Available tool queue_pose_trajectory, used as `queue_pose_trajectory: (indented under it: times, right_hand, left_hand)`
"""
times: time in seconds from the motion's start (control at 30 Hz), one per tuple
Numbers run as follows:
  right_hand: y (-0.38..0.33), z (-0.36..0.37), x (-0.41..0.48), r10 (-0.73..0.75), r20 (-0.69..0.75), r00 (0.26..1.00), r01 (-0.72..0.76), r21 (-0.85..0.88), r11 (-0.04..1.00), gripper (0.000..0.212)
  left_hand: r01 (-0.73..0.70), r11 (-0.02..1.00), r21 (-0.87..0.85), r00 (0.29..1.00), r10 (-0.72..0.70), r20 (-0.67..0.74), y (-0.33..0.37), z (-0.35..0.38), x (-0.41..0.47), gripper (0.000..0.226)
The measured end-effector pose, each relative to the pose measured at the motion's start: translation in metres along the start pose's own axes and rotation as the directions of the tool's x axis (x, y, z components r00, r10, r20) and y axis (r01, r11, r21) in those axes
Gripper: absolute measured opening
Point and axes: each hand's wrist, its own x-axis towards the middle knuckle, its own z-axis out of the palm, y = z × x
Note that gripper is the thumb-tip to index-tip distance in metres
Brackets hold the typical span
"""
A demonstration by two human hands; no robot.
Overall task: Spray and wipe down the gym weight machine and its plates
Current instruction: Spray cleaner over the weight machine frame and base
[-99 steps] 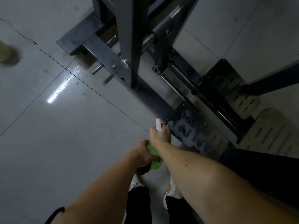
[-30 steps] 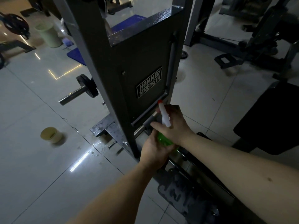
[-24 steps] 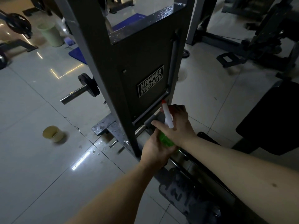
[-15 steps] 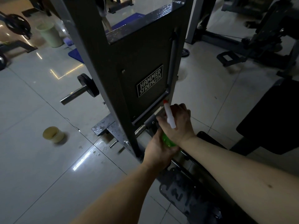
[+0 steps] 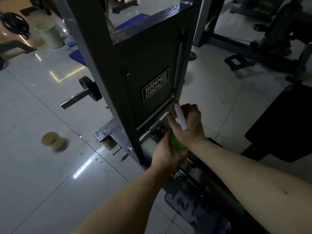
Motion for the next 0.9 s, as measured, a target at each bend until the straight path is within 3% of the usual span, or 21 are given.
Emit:
queue_pose_trajectory:
  times: [0.2, 0.33, 0.4, 0.47, 0.57, 0.67, 0.8, 0.9]
  right_hand:
    - [0.007, -0.013, 0.008, 0.148, -0.083, 0.985, -0.145, 0.043, 0.989, 0.033]
    - [0.005, -0.013, 0.010, 0.096, -0.064, 0.993, -0.099, -0.046, 0.994, 0.043]
    - [-0.001, -0.013, 0.004, 0.149, -0.032, 0.988, -0.150, -0.034, 0.988, 0.032]
    - [-0.006, -0.006, -0.008, 0.295, 0.046, 0.954, -0.296, 0.021, 0.955, 0.026]
    - [-0.014, 0.007, -0.025, 0.404, 0.183, 0.897, -0.414, 0.021, 0.910, 0.032]
    - [-0.025, 0.018, -0.038, 0.415, 0.303, 0.858, -0.407, -0.095, 0.909, 0.044]
    - [-0.044, 0.059, -0.066, 0.529, 0.288, 0.798, -0.557, 0.017, 0.830, 0.046]
    - [-0.064, 0.089, -0.098, 0.570, 0.255, 0.781, -0.604, 0.079, 0.793, 0.043]
  left_hand:
    - [-0.055, 0.997, 0.054, 0.998, 0.054, 0.031, 0.017, -0.001, 0.016, 0.062]
    - [-0.072, 0.997, 0.010, 0.996, 0.072, 0.048, 0.012, -0.001, 0.015, 0.070]
    - [-0.028, 1.000, -0.001, 0.996, 0.028, 0.082, 0.003, 0.000, 0.010, 0.080]
    - [0.046, 0.999, -0.005, 0.987, -0.044, 0.156, -0.007, -0.002, 0.005, 0.091]
    - [0.140, 0.990, 0.030, 0.966, -0.143, 0.214, -0.026, -0.011, -0.006, 0.092]
    - [0.210, 0.975, 0.070, 0.947, -0.221, 0.235, -0.046, -0.018, -0.017, 0.092]
    - [0.204, 0.971, 0.124, 0.948, -0.228, 0.221, -0.073, -0.028, -0.031, 0.072]
    - [0.225, 0.962, 0.156, 0.936, -0.258, 0.238, -0.094, -0.039, -0.045, 0.072]
